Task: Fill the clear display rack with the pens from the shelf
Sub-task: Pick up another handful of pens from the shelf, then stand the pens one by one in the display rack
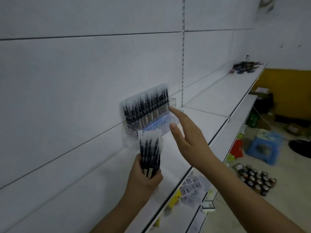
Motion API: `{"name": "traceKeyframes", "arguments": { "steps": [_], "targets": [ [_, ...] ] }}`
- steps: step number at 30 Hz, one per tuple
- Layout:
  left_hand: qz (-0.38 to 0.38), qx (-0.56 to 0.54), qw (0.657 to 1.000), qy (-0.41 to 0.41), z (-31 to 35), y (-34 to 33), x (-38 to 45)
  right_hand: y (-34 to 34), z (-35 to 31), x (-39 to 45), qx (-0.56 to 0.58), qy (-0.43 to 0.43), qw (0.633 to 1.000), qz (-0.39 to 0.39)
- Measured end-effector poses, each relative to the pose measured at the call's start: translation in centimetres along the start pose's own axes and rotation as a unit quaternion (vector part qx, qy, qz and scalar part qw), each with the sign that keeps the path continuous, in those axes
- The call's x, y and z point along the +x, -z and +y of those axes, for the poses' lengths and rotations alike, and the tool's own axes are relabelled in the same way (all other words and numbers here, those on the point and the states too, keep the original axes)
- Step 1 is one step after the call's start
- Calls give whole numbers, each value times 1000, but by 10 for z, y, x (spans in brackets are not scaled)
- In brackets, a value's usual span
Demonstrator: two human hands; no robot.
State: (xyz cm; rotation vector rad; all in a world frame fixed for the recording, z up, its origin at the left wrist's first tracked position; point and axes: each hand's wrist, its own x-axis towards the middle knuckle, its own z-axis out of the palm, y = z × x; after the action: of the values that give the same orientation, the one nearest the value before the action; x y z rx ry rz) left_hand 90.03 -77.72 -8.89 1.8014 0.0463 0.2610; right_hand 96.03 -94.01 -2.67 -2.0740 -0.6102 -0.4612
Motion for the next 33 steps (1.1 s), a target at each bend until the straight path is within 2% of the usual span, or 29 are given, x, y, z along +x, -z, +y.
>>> {"name": "traceKeyframes", "arguments": {
  "steps": [11, 17, 20, 24, 33],
  "targets": [
    [-32, -34, 999, 15, -8, -87, 133, 27, 115, 94, -17, -7, 1000, -19],
    [-33, -72, 996, 32, -8, -118, 182, 34, 172, 138, 48, -20, 997, -61],
    [-20, -69, 996, 45, -9, -128, 195, 30, 198, 146, 114, -42, 986, -111],
    [26, -62, 997, 46, -6, -141, 217, 19, 220, 160, 188, -41, 966, -174],
    [160, -100, 979, 81, -5, -167, 235, 10, 248, 196, 327, -59, 908, -255]
  ]
}}
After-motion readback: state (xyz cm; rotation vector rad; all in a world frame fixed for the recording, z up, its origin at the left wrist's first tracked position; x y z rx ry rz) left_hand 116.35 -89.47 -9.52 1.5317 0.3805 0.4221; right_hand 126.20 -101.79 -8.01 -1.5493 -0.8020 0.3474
